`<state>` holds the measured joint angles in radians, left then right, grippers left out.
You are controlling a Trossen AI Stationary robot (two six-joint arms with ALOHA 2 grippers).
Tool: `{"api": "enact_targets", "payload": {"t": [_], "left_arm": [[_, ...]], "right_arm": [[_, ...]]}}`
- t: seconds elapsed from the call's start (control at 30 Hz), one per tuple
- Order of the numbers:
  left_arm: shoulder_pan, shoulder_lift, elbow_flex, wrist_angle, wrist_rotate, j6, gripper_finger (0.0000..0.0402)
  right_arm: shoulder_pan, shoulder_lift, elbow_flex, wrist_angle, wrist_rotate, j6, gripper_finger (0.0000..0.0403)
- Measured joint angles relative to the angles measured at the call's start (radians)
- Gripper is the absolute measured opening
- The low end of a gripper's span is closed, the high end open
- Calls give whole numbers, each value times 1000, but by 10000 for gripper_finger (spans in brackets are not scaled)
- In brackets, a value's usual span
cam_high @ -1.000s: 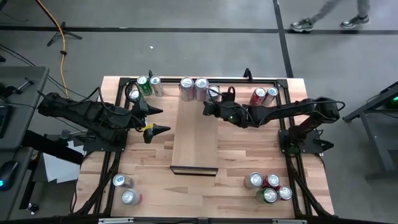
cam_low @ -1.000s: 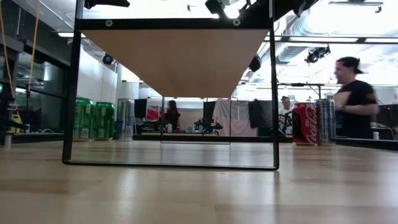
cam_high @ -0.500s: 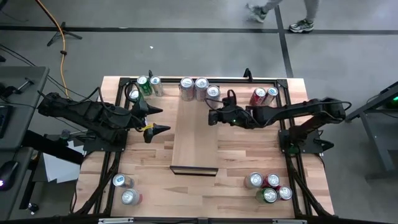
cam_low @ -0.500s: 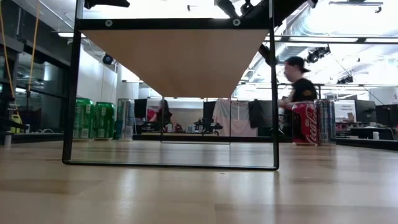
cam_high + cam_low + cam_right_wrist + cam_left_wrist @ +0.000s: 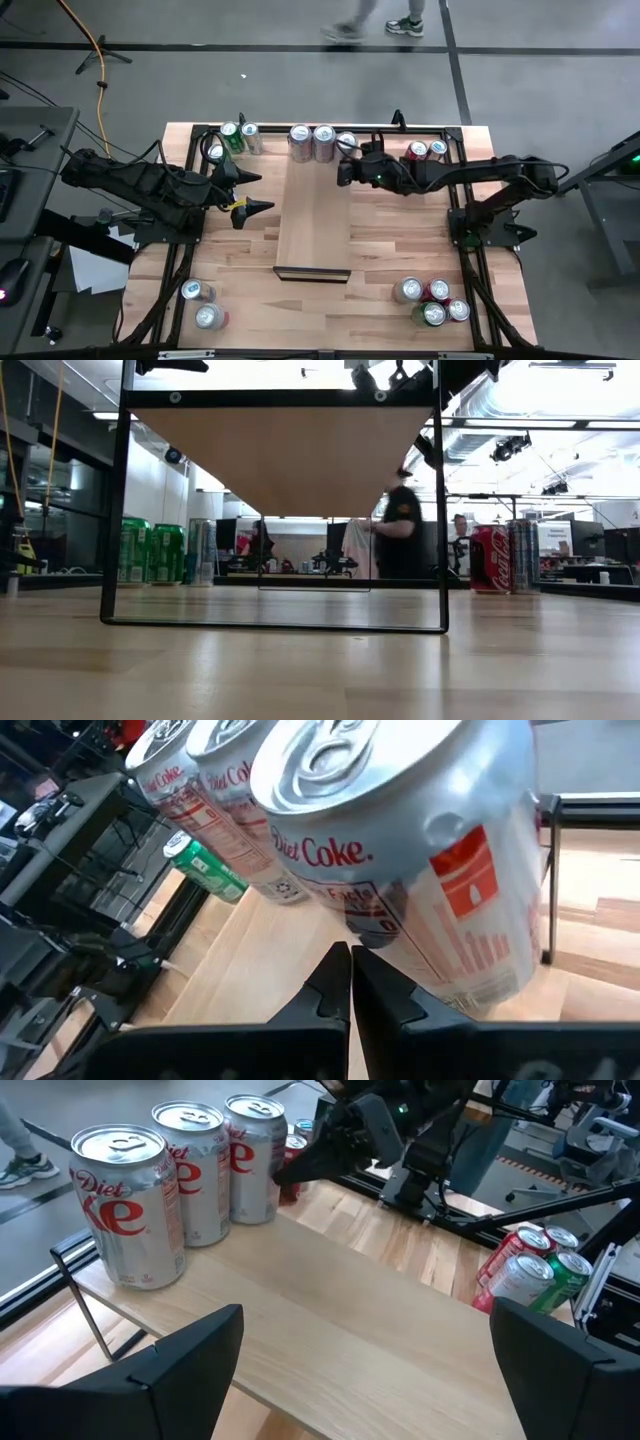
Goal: Place canned beverage on shelf
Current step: Put the silver soda can on the shelf
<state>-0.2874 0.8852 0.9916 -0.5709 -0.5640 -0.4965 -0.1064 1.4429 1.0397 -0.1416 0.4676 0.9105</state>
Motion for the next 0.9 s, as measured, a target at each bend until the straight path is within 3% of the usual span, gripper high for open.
{"api": "enact_targets", "payload": {"t": [0.47,0.6,0.7,0.77,0.9], "left_arm": [[0,0,0,0,-3,1,351],[0,0,0,0,-3,2,351],[0,0,0,0,-3,1,351],[0,0,0,0,-2,1,351],[0,0,0,1,-10,1,351]], "right_arm": [[-31,0,0,71,-18,-115,0],[-11,-5,0,75,-142,-207,0],[31,-31,0,-30,-188,-254,0],[51,-52,0,-141,-160,-251,0],[60,-78,0,-315,-4,-163,0]]}}
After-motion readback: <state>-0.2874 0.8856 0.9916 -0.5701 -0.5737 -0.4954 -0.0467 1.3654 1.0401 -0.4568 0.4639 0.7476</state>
